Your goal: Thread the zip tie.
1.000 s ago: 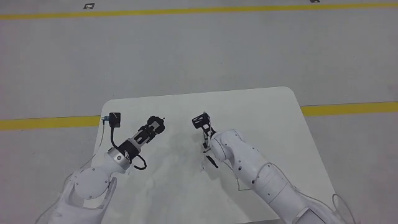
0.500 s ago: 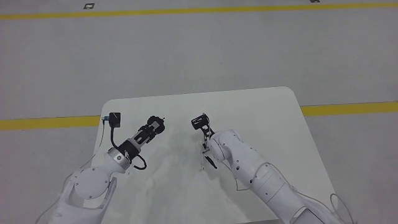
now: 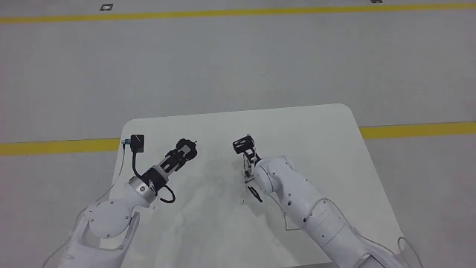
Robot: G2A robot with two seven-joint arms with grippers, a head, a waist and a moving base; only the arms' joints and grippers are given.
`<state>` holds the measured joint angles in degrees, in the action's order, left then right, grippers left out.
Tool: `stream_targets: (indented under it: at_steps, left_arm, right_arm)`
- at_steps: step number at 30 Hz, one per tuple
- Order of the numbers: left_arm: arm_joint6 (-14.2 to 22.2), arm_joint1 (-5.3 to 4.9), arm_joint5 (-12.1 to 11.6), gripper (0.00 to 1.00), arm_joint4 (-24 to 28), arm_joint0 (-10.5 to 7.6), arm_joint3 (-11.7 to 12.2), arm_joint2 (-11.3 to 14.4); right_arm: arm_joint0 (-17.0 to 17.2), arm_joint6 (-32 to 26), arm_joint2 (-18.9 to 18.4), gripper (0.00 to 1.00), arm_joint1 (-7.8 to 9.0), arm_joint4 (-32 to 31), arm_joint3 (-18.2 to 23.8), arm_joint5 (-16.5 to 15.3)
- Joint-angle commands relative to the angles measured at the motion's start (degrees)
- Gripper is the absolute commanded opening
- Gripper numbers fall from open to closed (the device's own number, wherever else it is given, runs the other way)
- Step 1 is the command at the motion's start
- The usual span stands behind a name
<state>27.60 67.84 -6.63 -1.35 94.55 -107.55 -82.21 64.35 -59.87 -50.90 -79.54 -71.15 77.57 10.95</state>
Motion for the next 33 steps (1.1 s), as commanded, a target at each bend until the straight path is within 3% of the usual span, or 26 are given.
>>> stream_targets:
  at_steps: [1, 9, 15, 18, 22, 25, 27, 33]
  left_arm:
    - [0.00, 0.00, 0.00, 0.00, 0.00, 0.00, 0.00, 0.00]
    - [0.00, 0.00, 0.00, 0.00, 0.00, 0.00, 0.00, 0.00]
    - [0.00, 0.00, 0.00, 0.00, 0.00, 0.00, 0.00, 0.00]
    - [0.00, 0.00, 0.00, 0.00, 0.00, 0.00, 0.00, 0.00]
    - [0.00, 0.00, 0.00, 0.00, 0.00, 0.00, 0.00, 0.00]
    - [0.00, 0.00, 0.00, 0.00, 0.00, 0.00, 0.00, 0.00]
    - [0.00, 0.00, 0.00, 0.00, 0.00, 0.00, 0.00, 0.00]
    - [0.00, 0.00, 0.00, 0.00, 0.00, 0.00, 0.00, 0.00]
  right_arm:
    - [0.68, 0.15, -1.10, 0.00, 0.26, 0.22, 0.91, -0.54]
    - [4.23, 2.19, -5.97, 0.00, 1.40, 2.59, 5.60, -3.91]
    - [8.04, 6.74, -11.19, 0.00, 2.32, 9.82, 10.96, -9.39]
    - [10.56, 9.31, -14.75, 0.00, 2.93, 14.77, 13.99, -13.11]
    - [13.56, 13.18, -19.92, 0.00, 3.73, 24.20, 15.97, -20.99]
    - [14.28, 13.92, -22.65, 0.00, 4.20, 31.11, 14.83, -26.68]
    - [13.36, 12.59, -23.32, 0.00, 4.41, 34.34, 13.67, -28.64]
    - [13.36, 12.59, -23.32, 0.00, 4.41, 34.34, 13.67, -28.64]
